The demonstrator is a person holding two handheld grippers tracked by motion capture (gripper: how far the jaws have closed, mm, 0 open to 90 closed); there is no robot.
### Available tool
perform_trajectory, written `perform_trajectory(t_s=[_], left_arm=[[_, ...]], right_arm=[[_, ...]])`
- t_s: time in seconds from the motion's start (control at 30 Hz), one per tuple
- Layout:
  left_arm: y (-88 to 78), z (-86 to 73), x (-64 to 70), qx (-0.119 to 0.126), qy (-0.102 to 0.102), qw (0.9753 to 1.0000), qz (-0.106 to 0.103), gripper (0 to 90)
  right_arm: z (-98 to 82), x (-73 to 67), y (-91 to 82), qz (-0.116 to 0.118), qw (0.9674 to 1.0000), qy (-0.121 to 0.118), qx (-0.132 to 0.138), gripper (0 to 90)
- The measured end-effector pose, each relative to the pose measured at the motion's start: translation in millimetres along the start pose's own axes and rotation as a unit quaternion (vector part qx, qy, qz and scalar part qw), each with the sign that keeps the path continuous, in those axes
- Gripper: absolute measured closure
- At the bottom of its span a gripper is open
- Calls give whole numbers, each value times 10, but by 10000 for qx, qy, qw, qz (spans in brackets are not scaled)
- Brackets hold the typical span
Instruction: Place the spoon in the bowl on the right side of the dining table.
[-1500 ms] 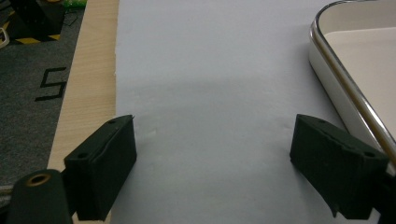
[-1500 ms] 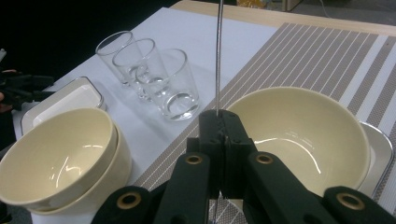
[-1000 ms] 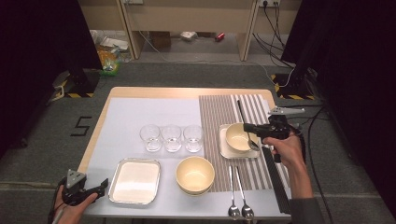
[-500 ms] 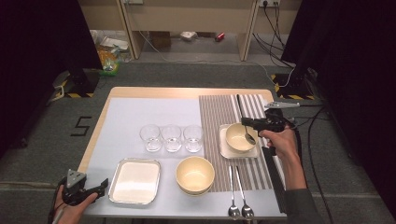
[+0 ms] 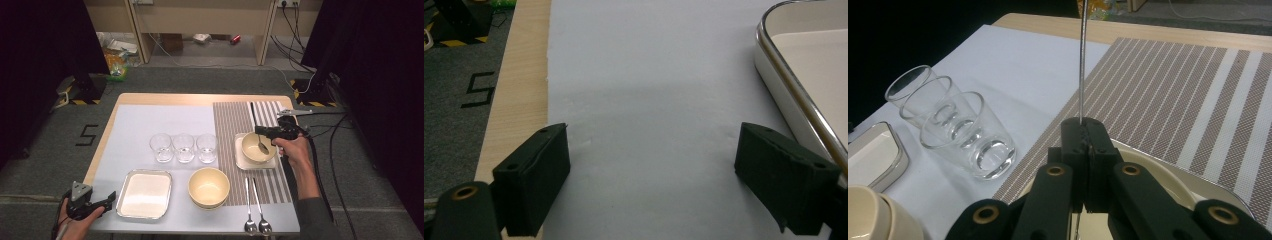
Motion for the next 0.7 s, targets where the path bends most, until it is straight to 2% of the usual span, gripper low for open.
perform_trajectory(t_s=[0.33,0.7], left_arm=[[-2,1,-1,-22,5,10000,0,134],[-1,1,0,-16,3,10000,-1,134]], right_arm=[[-61,48,103,-65,9999,24,-139,897],[-80,48,140,-26,9999,-6,-133,897]])
Point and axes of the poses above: each handheld gripper's, and its own axes: y roughly forward along the jaws, z roughly out of its top, x roughly to its right, the point moved 5 cm from there along y, roughly forward along the jaws, and after that the axes turned 8 degrees about -x, right-handed, at the moved point
